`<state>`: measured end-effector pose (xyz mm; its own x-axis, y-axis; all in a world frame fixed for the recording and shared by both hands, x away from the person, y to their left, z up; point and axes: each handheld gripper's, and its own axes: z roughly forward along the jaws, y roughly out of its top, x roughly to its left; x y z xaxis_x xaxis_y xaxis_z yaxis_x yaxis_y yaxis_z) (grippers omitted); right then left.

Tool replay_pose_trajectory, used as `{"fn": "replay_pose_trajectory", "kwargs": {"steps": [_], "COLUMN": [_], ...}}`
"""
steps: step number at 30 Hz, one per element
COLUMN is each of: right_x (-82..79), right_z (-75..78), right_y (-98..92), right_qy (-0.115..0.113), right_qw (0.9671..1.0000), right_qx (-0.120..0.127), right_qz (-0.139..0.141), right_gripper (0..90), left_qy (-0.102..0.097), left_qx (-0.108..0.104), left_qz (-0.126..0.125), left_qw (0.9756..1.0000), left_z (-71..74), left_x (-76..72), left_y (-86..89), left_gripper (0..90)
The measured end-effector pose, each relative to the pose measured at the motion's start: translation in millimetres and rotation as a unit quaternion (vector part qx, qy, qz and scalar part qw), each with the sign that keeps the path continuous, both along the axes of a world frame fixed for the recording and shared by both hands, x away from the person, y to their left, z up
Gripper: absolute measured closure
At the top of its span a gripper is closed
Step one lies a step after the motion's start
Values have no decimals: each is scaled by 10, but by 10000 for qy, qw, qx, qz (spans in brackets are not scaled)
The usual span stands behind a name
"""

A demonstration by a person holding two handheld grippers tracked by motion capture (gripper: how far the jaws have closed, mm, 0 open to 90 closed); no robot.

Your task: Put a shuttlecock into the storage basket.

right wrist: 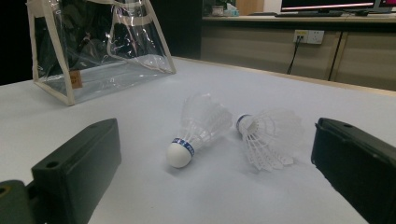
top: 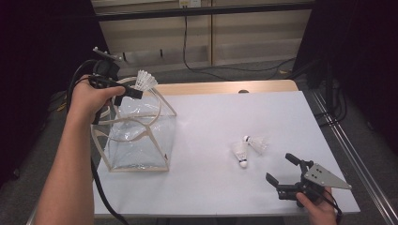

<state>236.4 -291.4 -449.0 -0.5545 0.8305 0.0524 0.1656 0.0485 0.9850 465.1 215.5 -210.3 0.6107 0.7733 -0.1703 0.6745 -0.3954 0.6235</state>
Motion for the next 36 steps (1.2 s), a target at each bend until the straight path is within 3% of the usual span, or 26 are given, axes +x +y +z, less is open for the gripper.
{"fn": "replay_pose_trajectory", "kwargs": {"steps": [36], "right_x": [1], "right_z": [0], "right_y": [-6], "right_qy": [-11], "right_qw": [10000], "right_qx": [-21], "right_qz": [3], "right_gripper": [14], "left_qy": [-4], "left_qx": [133], "left_qz": [391], "left_qw": [9991], "left_z": [-178], "left_x": [39], "left_y": [208], "left_gripper": [656]}}
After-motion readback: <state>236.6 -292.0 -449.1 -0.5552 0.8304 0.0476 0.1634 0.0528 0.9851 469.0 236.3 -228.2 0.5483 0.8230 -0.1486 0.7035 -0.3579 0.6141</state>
